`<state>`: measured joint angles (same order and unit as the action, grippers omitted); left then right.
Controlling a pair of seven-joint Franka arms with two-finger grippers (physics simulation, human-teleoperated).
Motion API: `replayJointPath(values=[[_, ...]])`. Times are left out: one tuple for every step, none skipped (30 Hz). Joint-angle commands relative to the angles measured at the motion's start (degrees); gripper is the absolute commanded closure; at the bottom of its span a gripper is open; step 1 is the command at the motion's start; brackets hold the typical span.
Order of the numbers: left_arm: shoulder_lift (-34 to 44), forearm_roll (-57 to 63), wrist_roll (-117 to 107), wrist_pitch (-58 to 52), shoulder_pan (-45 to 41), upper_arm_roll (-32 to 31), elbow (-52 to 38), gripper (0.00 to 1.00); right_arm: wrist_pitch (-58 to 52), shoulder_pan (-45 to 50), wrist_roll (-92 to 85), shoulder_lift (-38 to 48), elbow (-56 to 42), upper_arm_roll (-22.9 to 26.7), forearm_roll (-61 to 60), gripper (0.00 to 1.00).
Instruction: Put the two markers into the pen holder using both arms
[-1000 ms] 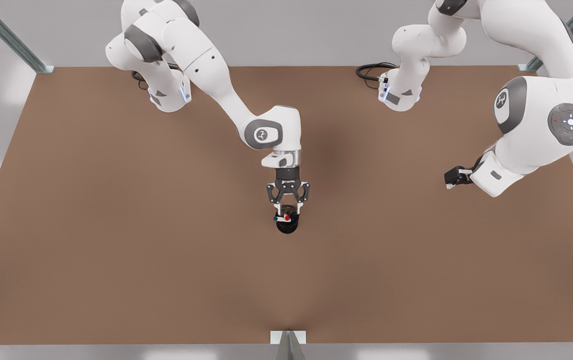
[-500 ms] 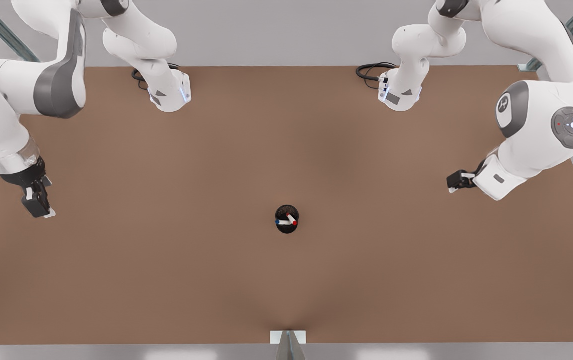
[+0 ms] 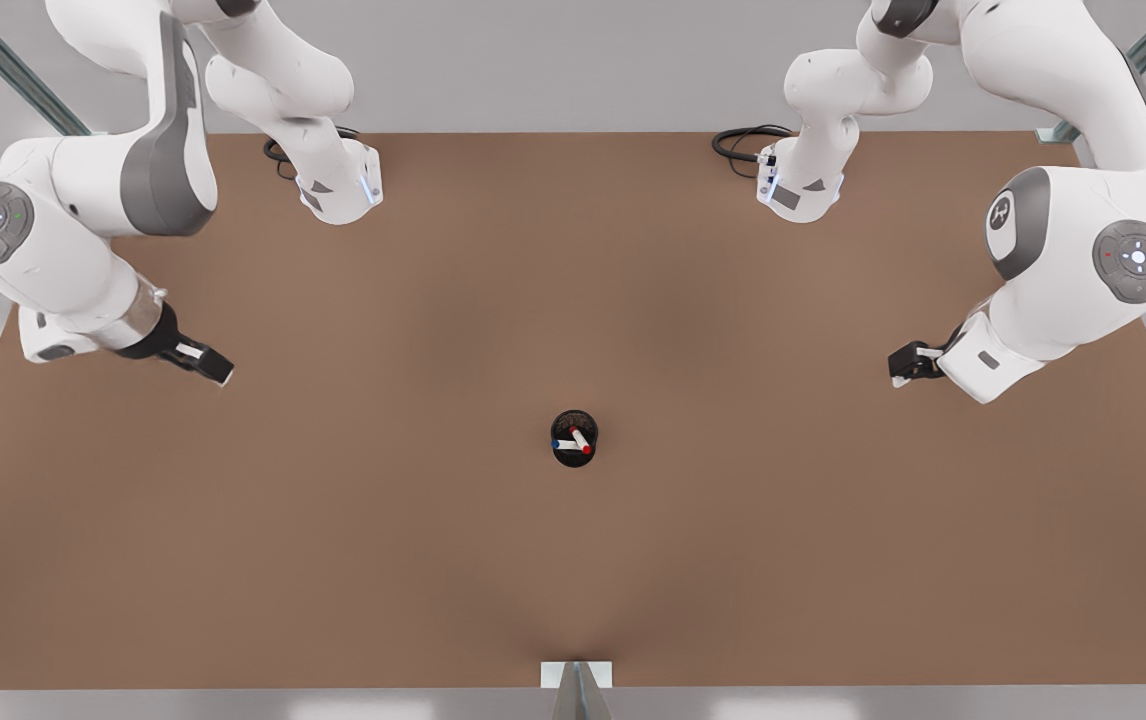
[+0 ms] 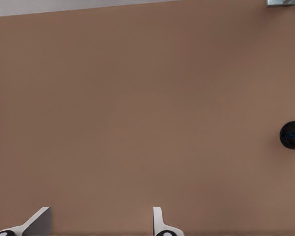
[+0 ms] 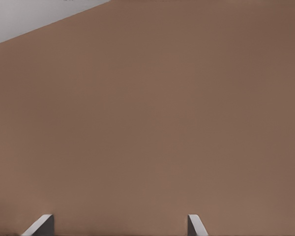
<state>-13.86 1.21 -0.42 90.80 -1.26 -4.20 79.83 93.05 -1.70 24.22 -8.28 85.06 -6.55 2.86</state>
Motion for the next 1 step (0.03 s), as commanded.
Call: replayJointPath(values=[[0.06, 0.11, 1.39, -0.1, -0.06, -0.02, -0.03, 0.0, 6.44, -1.55, -60.06, 0.46, 0.64, 0.14, -0.22, 0.0]])
